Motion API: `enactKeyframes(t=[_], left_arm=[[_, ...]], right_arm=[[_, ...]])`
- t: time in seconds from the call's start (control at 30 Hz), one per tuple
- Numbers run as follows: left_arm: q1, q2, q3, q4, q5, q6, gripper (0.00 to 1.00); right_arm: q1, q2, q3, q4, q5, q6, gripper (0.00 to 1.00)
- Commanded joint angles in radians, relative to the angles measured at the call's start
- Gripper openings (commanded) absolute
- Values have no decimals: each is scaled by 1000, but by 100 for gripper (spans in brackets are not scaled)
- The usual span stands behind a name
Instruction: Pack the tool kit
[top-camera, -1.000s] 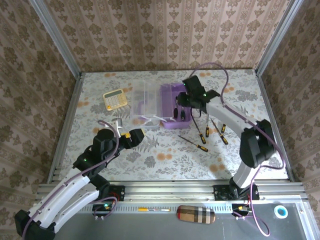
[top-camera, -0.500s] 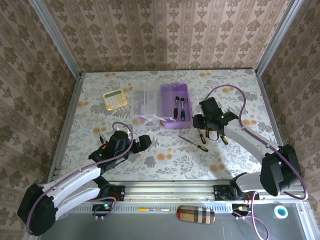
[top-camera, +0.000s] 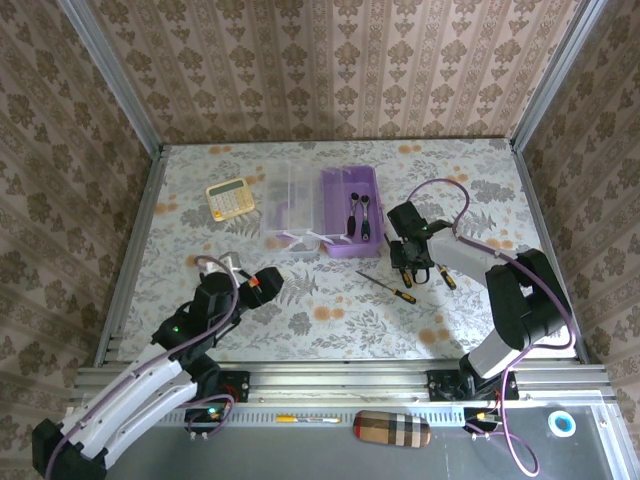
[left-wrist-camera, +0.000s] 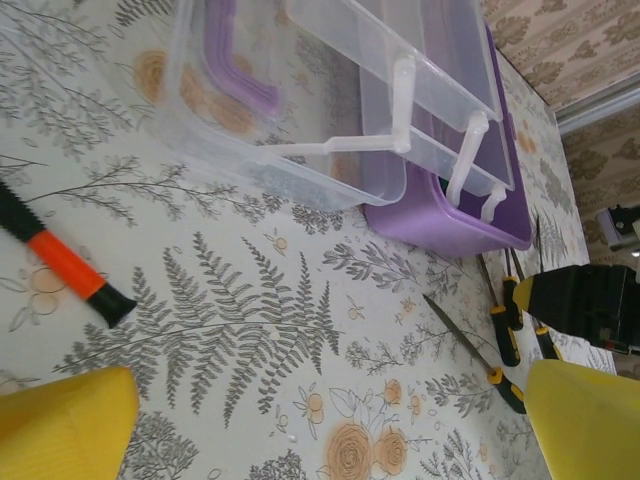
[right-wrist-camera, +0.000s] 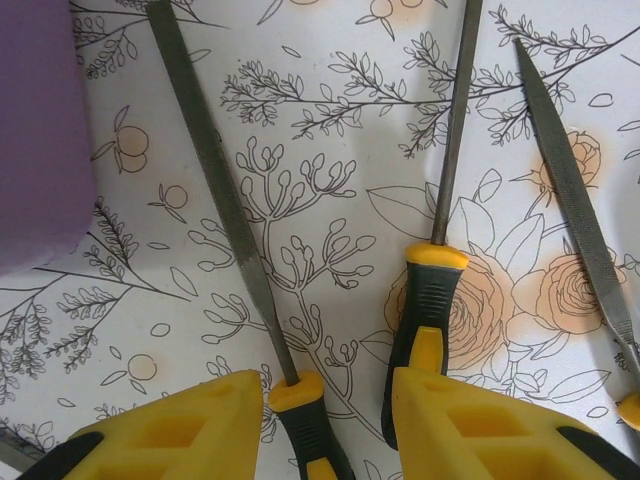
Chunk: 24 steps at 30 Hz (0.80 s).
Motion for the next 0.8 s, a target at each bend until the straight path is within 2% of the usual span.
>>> enactKeyframes(t=[0.0,0.4,0.77], left_arm=[[24,-22,0,-79,-12,-12,100],[28,149,35,24,77,-18,100],[30,139,37,13,70,-12,100]], right_arm=[[-3,-10,-18,14,-11,10,39],[0,29,-31,20,-69,6,39],[11,46,-55,27,-68,17,38]])
